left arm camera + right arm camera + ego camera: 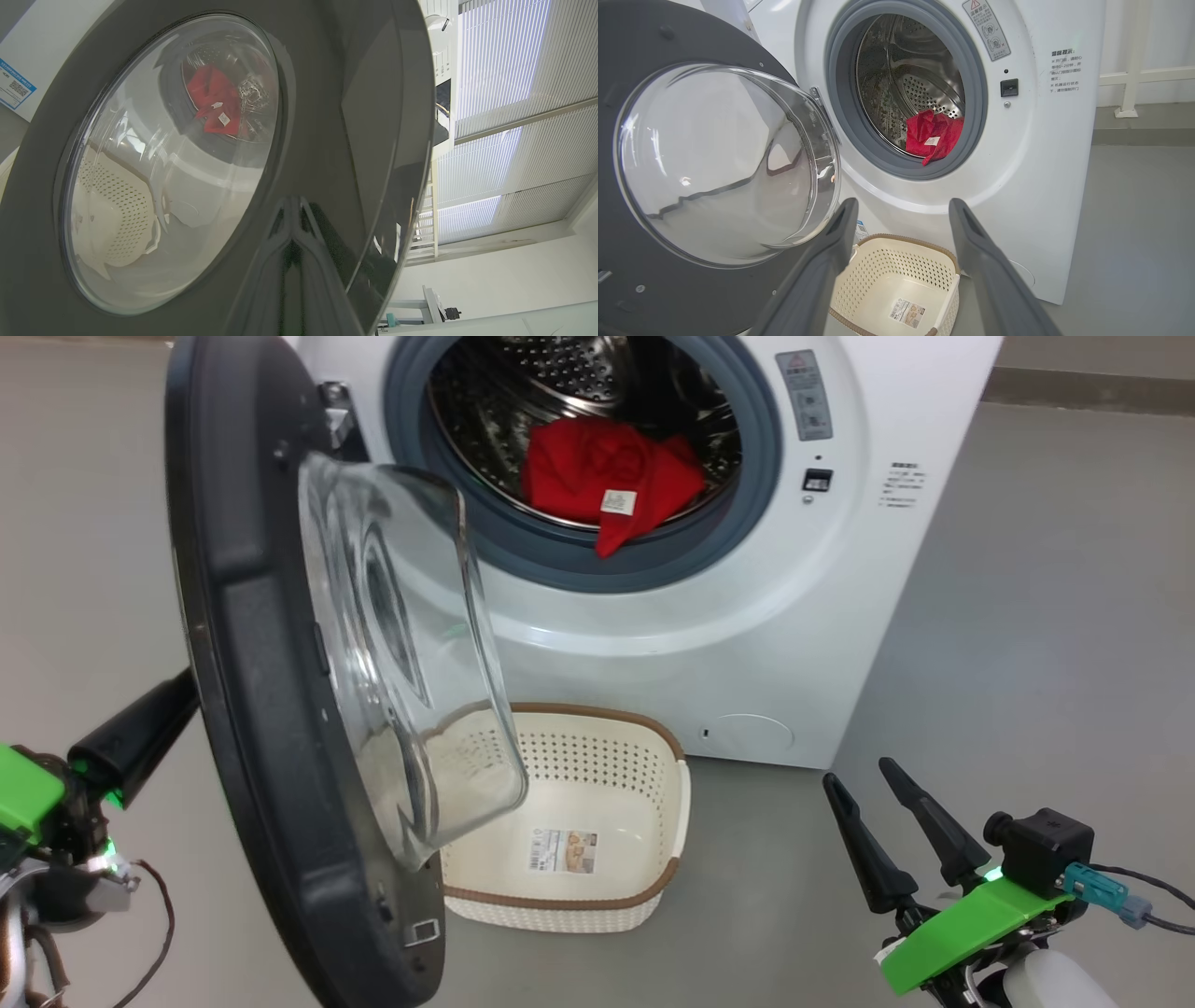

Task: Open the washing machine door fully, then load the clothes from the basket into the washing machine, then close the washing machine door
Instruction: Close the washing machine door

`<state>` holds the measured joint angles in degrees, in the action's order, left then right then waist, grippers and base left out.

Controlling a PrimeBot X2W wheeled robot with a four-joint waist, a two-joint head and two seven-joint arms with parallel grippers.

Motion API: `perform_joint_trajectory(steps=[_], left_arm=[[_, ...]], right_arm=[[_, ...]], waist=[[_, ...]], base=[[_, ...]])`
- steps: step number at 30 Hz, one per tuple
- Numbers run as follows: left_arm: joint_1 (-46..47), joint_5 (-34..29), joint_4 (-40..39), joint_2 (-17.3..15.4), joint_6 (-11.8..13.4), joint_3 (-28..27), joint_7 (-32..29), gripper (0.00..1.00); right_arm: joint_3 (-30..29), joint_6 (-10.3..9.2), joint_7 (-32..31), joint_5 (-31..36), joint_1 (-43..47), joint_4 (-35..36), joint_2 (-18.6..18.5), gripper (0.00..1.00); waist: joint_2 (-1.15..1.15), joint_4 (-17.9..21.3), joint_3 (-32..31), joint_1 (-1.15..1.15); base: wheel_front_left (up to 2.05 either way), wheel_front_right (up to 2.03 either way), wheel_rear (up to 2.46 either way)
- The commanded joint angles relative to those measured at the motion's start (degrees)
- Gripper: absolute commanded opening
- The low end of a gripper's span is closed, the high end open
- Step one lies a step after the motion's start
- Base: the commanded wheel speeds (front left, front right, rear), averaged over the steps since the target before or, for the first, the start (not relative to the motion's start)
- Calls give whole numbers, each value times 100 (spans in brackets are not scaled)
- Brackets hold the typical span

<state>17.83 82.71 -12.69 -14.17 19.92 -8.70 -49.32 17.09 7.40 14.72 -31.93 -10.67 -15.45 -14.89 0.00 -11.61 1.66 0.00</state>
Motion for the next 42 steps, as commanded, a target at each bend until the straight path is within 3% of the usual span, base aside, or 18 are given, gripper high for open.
perform_joint_trajectory(steps=[1,21,42], left_arm=[[353,-14,-213,-127,-68,-105,-26,0],[743,-241,-58,109,-275,142,271,0],[1375,-524,349,291,-354,173,764,0]], right_arm=[[61,9,28,14,-133,150,-26,100],[-48,9,28,38,-220,197,-3,100],[-113,9,28,90,-357,273,80,100]], waist=[[0,156,25,0],[0,1240,228,0],[0,1884,594,0]], base=[[0,0,0],[0,0,0],[0,0,0]])
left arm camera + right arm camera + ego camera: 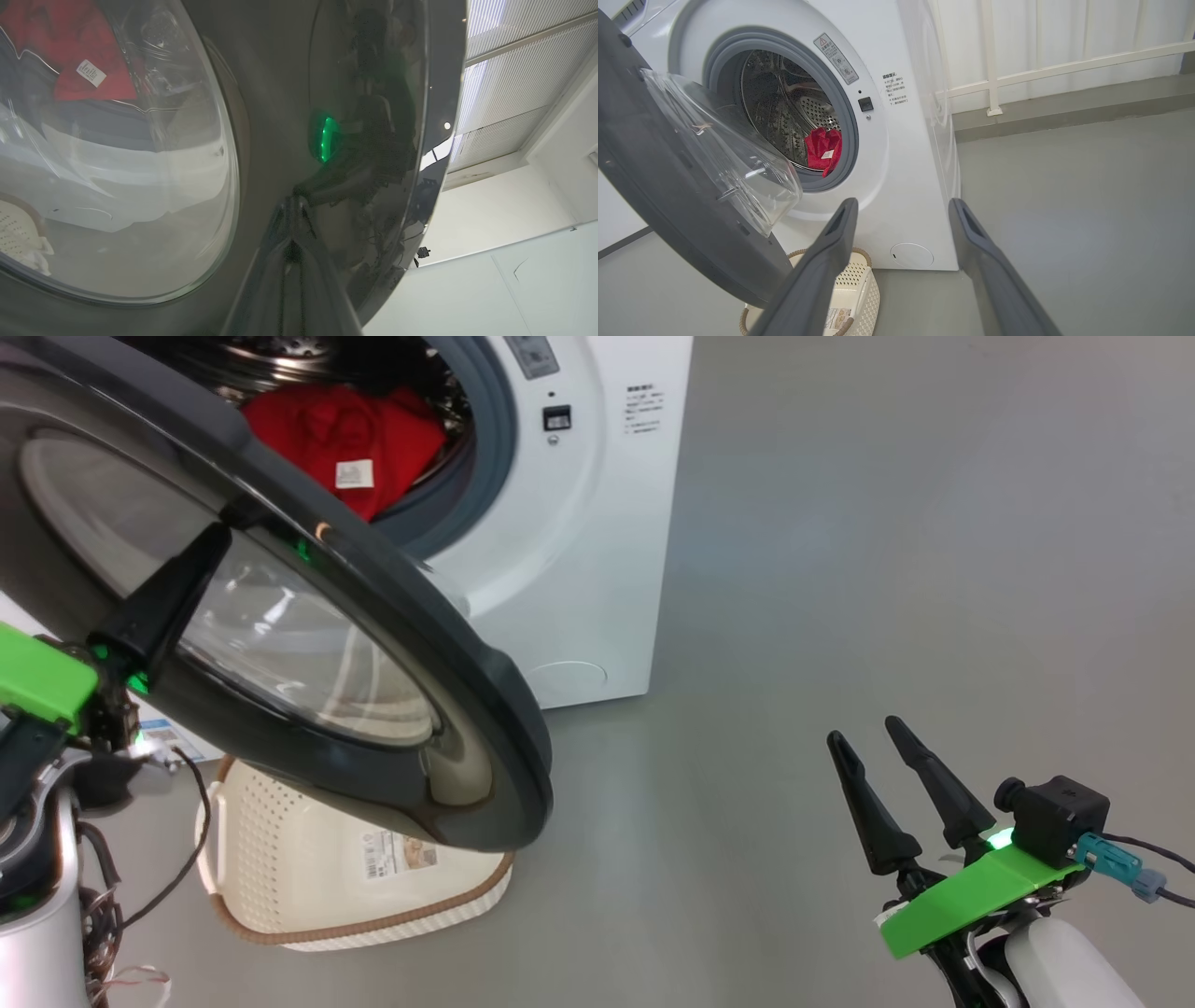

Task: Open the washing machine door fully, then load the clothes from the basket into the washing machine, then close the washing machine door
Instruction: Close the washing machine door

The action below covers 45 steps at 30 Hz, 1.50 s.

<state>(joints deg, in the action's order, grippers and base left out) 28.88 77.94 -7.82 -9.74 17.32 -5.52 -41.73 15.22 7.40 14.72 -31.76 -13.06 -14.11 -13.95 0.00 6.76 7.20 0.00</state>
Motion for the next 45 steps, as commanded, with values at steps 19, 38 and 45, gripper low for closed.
perform_joint_trajectory(steps=[19,38,45], left_arm=[[634,-218,260,-113,-224,-166,297,0],[937,-468,760,-106,-281,-256,719,0],[1143,-555,986,-129,-315,-250,834,0]], right_arm=[[85,9,28,76,-156,135,36,100],[154,9,28,74,-177,121,55,100],[135,9,28,78,-194,150,103,100]], waist=[[0,494,167,0],[0,681,200,0],[0,815,294,0]], base=[[0,0,0],[0,0,0],[0,0,0]])
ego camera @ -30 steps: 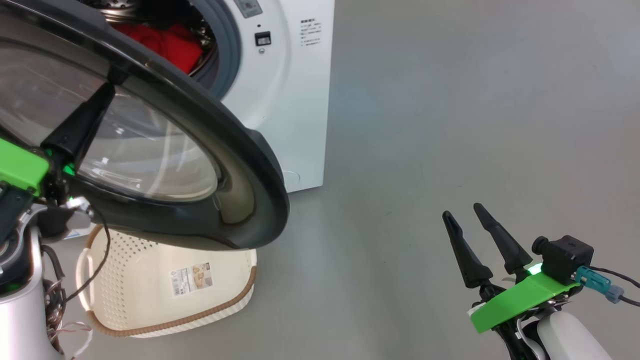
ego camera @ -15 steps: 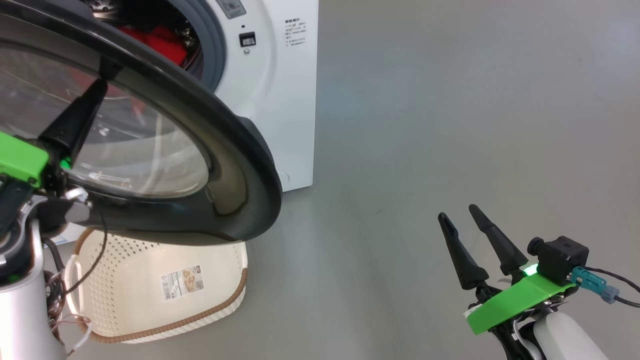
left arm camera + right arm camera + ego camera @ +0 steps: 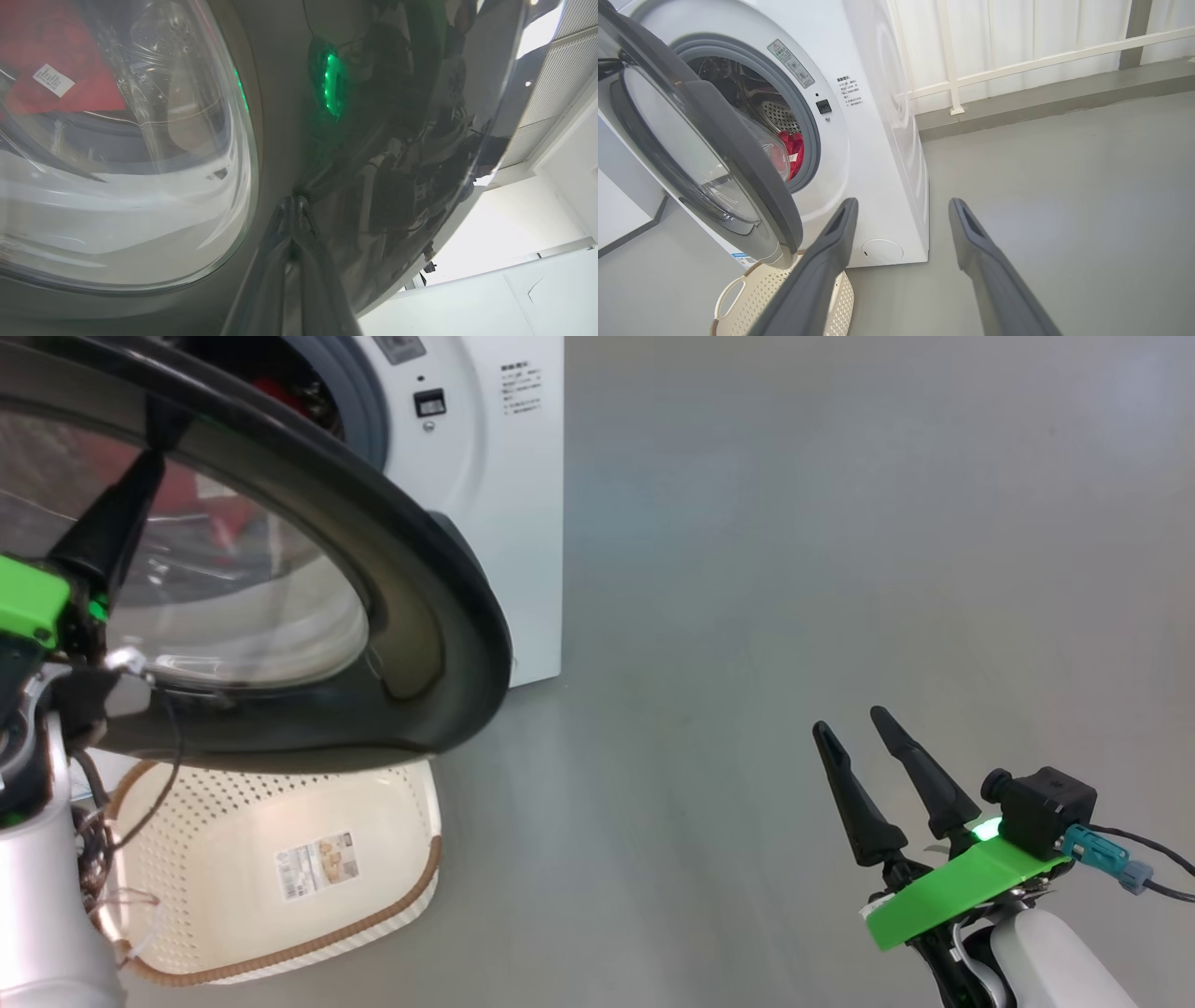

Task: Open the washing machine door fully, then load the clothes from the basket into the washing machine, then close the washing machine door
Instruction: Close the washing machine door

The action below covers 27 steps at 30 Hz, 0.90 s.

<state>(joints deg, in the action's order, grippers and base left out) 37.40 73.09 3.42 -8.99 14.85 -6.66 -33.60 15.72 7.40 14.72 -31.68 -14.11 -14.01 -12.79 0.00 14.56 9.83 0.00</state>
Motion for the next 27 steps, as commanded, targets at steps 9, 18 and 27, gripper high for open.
perform_joint_trajectory(steps=[9,18,27], left_arm=[[486,-98,89,-234,-155,-155,102,0],[535,-63,178,-208,-238,-141,100,0],[393,-52,80,-162,-342,-87,84,0]], right_arm=[[18,9,28,78,-99,150,43,100],[-40,9,28,98,-104,146,51,100],[-36,9,28,114,-113,143,9,100]], waist=[[0,144,126,0],[0,54,114,0],[0,-175,65,0]], base=[[0,0,0],[0,0,0],[0,0,0]])
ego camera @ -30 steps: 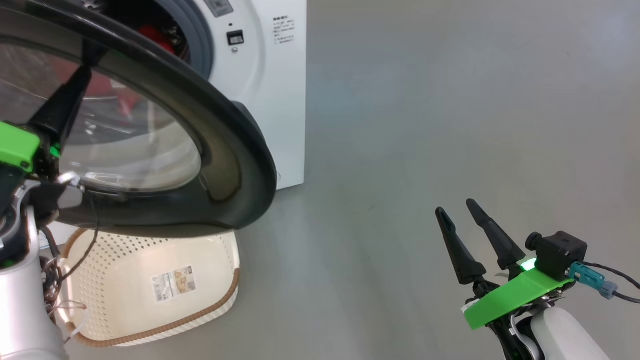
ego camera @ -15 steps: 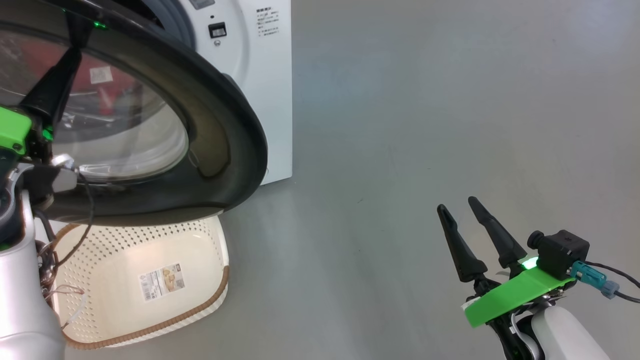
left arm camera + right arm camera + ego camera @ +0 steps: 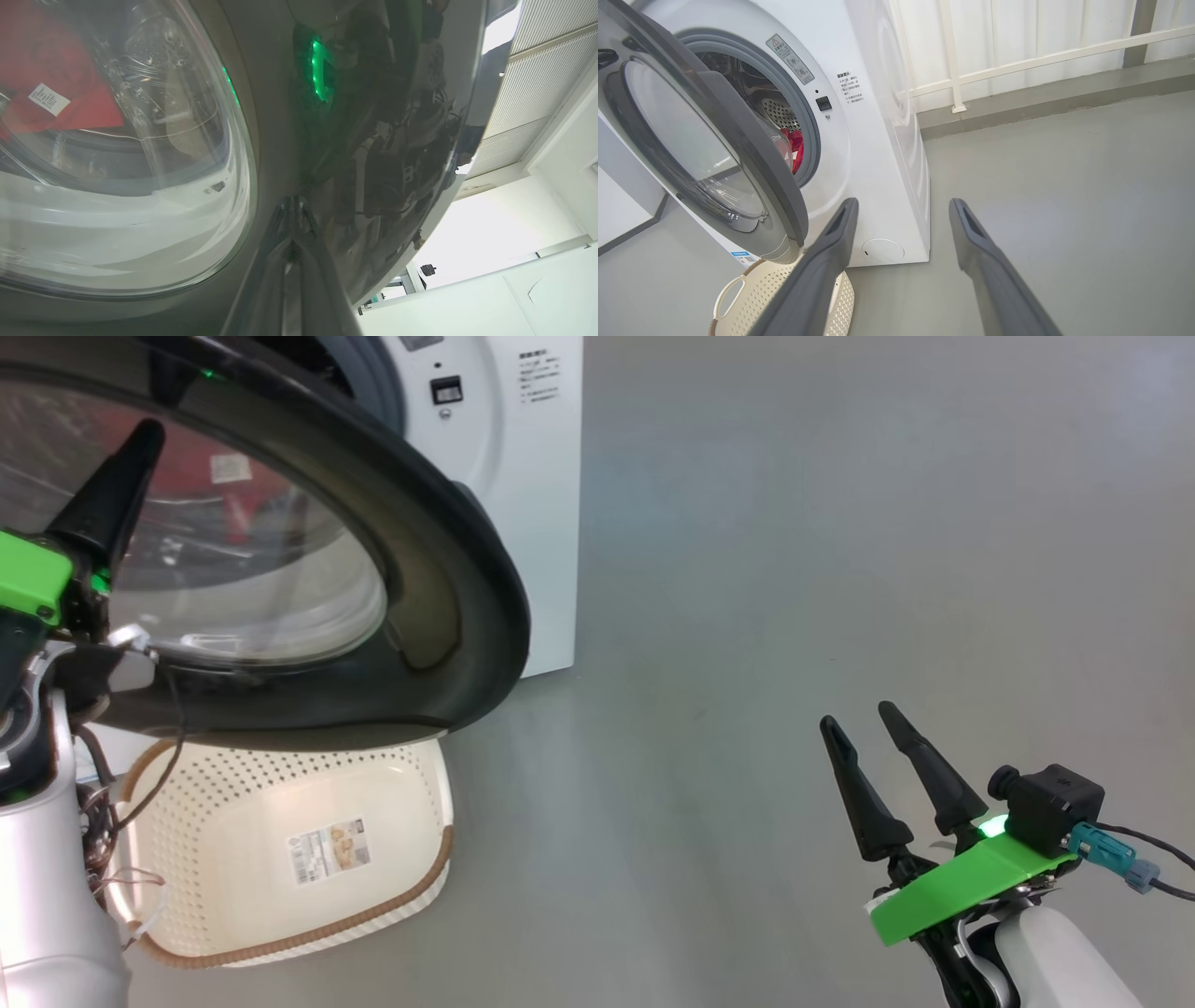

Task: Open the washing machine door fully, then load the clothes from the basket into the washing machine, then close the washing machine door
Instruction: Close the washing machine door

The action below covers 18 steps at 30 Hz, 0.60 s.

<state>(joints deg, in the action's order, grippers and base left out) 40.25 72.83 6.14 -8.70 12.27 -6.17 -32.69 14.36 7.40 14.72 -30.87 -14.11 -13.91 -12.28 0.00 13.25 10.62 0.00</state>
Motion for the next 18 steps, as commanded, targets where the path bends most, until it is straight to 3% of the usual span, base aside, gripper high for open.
perform_joint_trajectory(steps=[1,4,5,6,8,10,11,18], left_arm=[[89,-23,-208,-187,-92,-131,-12,0],[22,-60,-278,-212,-129,-117,-4,0],[-7,-70,-302,-221,-141,-109,-7,6],[-7,-70,-302,-221,-141,-109,-7,6],[-70,-126,-361,-266,-188,-84,0,42],[-147,-194,-426,-318,-250,-60,15,85],[-189,-252,-464,-358,-286,-46,38,100],[-586,-655,-750,-617,-620,24,267,100]], right_arm=[[96,9,28,33,-113,130,-51,100],[99,9,28,32,-121,131,-70,100],[98,9,28,32,-119,132,-77,100],[98,9,28,32,-119,132,-77,100],[97,9,28,36,-114,132,-86,100],[94,9,28,42,-104,133,-88,100],[94,9,28,41,-102,131,-93,100],[84,9,28,39,-99,137,-112,100]], waist=[[0,-73,-20,0],[0,-136,-33,0],[0,-160,-38,0],[0,-160,-38,0],[0,-206,-49,0],[0,-248,-63,0],[0,-271,-68,0],[0,-409,-80,0]], base=[[0,0,0],[0,0,0],[0,0,0],[0,0,0],[0,0,0],[0,0,0],[0,0,0],[0,0,0]])
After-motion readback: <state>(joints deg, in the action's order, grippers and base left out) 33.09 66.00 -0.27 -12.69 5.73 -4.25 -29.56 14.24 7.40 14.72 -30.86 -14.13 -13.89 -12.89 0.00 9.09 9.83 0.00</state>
